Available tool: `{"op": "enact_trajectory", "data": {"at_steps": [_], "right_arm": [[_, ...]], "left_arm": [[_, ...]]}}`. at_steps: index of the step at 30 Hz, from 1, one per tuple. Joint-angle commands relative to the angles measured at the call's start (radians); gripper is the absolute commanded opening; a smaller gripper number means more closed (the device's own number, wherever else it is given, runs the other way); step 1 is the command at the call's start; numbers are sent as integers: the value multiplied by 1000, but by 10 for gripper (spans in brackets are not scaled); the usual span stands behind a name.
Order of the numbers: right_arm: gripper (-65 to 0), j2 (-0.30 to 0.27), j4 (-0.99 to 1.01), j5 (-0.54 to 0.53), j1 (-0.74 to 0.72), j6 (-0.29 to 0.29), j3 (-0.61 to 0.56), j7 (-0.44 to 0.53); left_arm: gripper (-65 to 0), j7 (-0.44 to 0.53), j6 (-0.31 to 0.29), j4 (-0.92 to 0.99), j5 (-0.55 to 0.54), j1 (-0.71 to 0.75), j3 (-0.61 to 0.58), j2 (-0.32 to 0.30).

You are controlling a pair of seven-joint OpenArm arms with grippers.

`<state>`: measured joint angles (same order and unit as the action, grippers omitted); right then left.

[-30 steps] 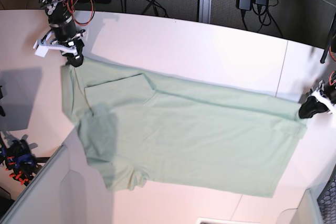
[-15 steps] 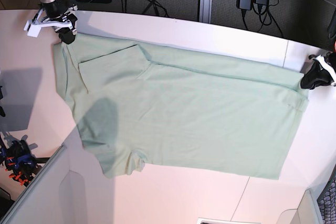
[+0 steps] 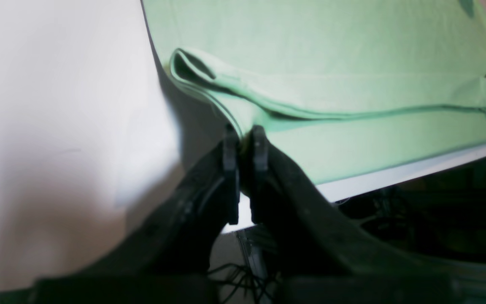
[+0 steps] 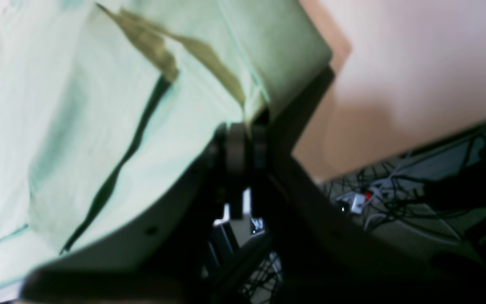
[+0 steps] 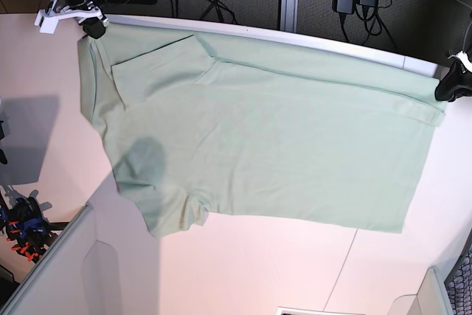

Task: Fold the T-shirt properly
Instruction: 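Release the shirt and move both grippers to the hem corners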

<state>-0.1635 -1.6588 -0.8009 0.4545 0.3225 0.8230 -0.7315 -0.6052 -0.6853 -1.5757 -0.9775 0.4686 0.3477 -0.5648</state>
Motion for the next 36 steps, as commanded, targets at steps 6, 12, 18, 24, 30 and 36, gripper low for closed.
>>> {"op": "enact_trajectory", "data": {"at_steps": [6, 12, 18, 24, 30, 36], "right_arm": [[-650, -13, -20, -8, 25, 8, 9, 21], [-650, -13, -20, 34, 25, 7, 9, 20], [-396, -13, -20, 70, 25, 7, 9, 20], [-344, -13, -24, 105, 25, 7, 45, 20], [-344, -22, -81, 83, 17, 7, 148, 20], [-344, -62, -101, 87, 2, 7, 153, 24]], "left_arm": [[-650, 25, -13, -16, -29, 6, 12, -19], [-542, 25, -13, -16, -28, 6, 12, -14], [-344, 23, -13, -16, 3, 6, 15, -14], [-344, 21, -13, -24, -14, 5, 129, -15], [-345, 54, -13, -84, -27, -56, 193, -39], [-345, 77, -13, -81, 81, -269, 117, -50]]}}
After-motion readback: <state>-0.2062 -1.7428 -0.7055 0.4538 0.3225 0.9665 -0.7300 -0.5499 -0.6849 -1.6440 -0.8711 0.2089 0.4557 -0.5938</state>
